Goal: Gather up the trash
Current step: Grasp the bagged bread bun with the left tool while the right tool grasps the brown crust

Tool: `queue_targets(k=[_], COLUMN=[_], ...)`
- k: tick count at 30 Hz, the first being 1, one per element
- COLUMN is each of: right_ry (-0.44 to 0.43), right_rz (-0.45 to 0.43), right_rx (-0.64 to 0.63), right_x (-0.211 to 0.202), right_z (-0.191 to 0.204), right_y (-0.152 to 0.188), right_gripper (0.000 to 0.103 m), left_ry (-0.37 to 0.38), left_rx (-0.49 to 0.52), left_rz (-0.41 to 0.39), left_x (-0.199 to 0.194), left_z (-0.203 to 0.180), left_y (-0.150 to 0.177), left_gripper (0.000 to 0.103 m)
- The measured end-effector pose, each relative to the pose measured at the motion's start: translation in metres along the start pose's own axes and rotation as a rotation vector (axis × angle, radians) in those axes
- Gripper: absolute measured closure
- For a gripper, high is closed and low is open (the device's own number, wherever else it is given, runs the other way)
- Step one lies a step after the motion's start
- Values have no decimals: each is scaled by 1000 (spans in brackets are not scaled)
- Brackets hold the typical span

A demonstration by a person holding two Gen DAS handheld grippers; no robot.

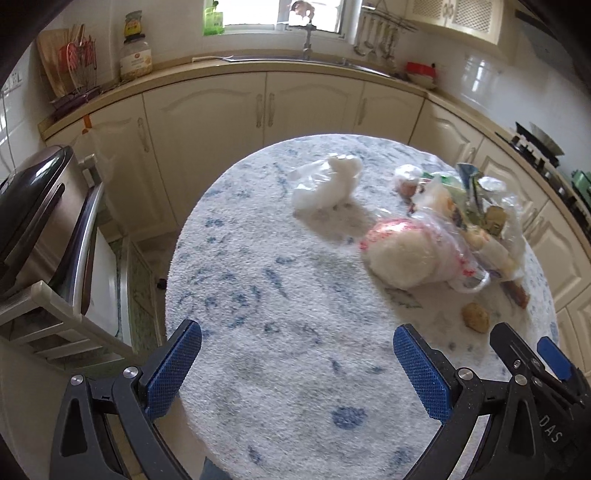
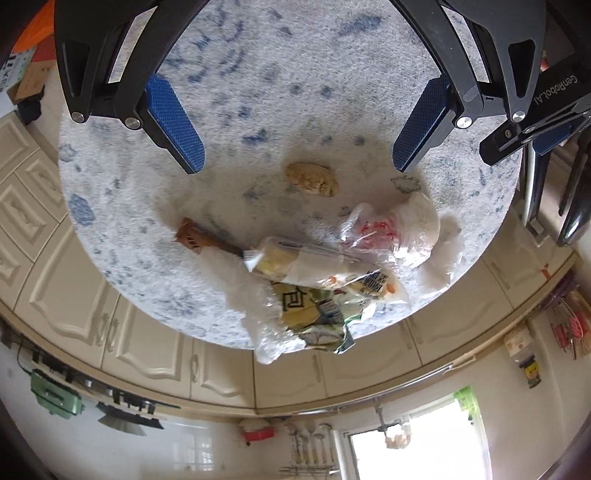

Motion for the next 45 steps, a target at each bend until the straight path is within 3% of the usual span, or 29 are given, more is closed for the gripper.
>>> queue_targets(k=[5, 10, 12, 14, 16, 22, 30, 38, 39, 41, 45], right_ry=[50, 28, 50, 35, 13, -66, 5, 56, 54, 53, 35], right_rz=[43, 77, 56, 38, 33, 34, -39, -67, -58, -38, -13], right_rx=[-36, -11, -15, -23, -37, -12, 59, 100, 104, 109, 121], right_x=[28, 44, 44, 40, 36, 33, 12, 17, 21, 30, 40], right_z=[7, 7, 3, 4, 6, 1, -44, -72, -73, -74, -73], right_y=[2, 10, 6, 4, 4, 3, -23, -52, -52, -51, -45], right_gripper=[0, 0, 8, 43, 66, 67, 66, 66, 66, 66, 66], left_ry=[-15, 6, 22, 37, 46, 93, 169, 208, 214, 177, 193], left_rx=[-30, -11, 6, 27, 46, 114, 171, 180, 184, 220, 214], left_rz=[39, 56, 64, 70, 74, 56, 65, 124, 121, 79, 55], left_x=[24, 39, 44, 46, 48, 45, 53, 103, 109, 109, 111], left_z=[12, 8, 3, -4, -10, -37, -76, -95, -96, -94, -91], left_y=[-2, -3, -3, -2, -1, -6, -27, -53, -55, -61, -59], left_gripper=[1, 2, 2, 2, 2, 1, 1, 1, 4, 26, 35])
Point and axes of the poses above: each gripper's, at about its wrist camera, not at the fingertips, and x roughly the way its jaws point, z to its left, y to its underside, the point moved 10 cm from there along x, roughly the way its jaws point, and after that the axes turned 4 degrees about x, right-handed, at the moved point
